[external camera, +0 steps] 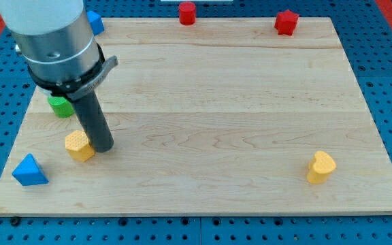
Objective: Slide the green star above to the green circle
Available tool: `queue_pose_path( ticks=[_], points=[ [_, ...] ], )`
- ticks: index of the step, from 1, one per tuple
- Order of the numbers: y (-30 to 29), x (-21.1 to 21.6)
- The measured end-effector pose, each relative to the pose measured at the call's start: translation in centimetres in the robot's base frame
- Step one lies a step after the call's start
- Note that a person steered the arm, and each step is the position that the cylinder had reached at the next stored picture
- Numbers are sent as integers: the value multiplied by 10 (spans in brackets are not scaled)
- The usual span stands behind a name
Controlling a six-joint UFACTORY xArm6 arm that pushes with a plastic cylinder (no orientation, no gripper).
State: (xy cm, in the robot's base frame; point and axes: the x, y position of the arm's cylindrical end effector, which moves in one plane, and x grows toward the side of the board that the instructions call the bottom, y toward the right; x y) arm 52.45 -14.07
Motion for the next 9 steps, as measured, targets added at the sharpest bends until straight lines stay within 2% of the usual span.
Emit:
queue_pose_path(
  ticks=[1,3,4,5,6,8,9],
  points=[
    [5,29],
    [-26,-13],
    [-41,-10],
    [-23,28],
    [-53,24],
    [-73,-4],
    [-42,9]
  ],
)
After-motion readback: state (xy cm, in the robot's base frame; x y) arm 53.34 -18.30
